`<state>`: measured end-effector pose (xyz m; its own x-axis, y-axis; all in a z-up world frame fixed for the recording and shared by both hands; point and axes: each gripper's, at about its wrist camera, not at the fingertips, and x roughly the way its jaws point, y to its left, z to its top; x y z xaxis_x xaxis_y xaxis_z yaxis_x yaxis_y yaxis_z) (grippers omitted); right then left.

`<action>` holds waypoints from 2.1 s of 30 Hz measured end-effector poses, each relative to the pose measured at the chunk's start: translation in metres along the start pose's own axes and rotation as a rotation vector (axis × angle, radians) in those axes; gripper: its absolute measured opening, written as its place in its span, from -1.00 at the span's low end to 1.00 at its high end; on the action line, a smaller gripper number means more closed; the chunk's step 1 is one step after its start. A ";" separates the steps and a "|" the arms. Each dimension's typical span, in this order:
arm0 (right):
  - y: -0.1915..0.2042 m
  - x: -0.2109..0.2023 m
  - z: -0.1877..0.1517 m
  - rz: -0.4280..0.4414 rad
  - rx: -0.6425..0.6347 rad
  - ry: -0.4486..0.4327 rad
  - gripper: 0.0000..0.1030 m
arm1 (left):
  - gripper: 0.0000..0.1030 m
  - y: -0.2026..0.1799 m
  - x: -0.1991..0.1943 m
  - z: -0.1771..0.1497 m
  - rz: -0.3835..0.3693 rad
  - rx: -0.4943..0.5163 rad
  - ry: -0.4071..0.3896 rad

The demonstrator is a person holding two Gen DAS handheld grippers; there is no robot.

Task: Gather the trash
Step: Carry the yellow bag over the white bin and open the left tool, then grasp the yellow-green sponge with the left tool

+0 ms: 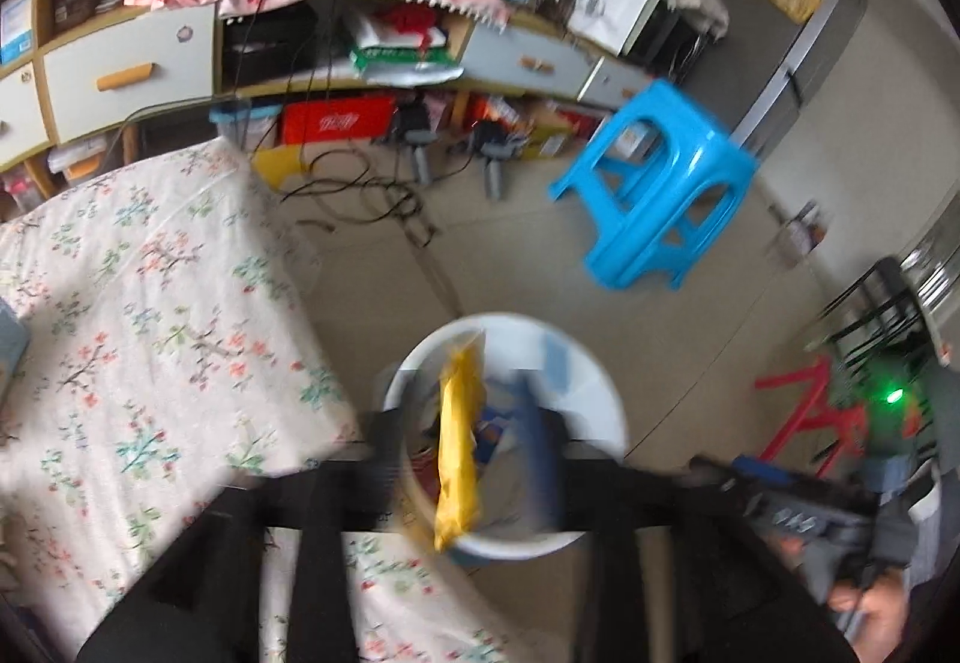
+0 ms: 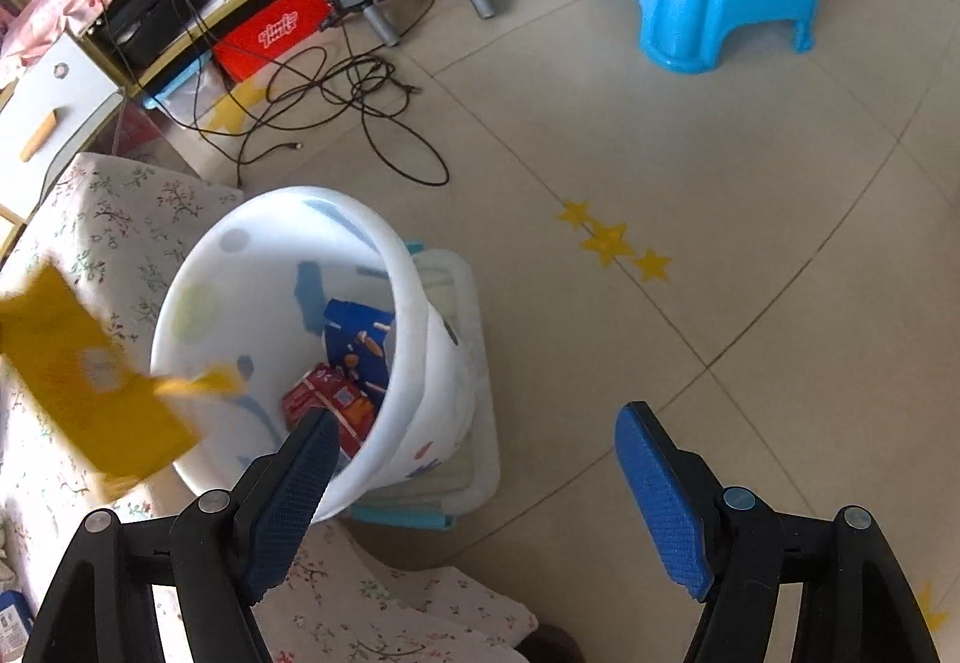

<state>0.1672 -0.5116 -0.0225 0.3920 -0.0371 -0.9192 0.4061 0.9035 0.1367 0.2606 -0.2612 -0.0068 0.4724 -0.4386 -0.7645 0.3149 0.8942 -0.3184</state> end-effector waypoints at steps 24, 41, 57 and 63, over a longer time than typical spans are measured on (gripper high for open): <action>0.099 -0.020 -0.026 0.094 -0.154 -0.014 0.58 | 1.00 0.139 -0.114 -0.094 0.284 -0.034 0.037; 0.216 -0.012 -0.071 0.132 -0.377 0.022 0.59 | 1.00 0.272 -0.196 -0.128 0.397 -0.289 0.024; 0.264 0.003 -0.088 0.136 -0.426 0.056 0.60 | 0.96 0.375 -0.190 -0.155 0.275 -0.694 0.070; 0.274 0.005 -0.092 0.137 -0.438 0.062 0.60 | 0.63 0.393 -0.176 -0.165 0.205 -0.837 0.047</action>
<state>0.2046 -0.2246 -0.0240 0.3621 0.1091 -0.9257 -0.0385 0.9940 0.1021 0.1652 0.1822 -0.0900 0.4133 -0.2737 -0.8685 -0.4919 0.7355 -0.4659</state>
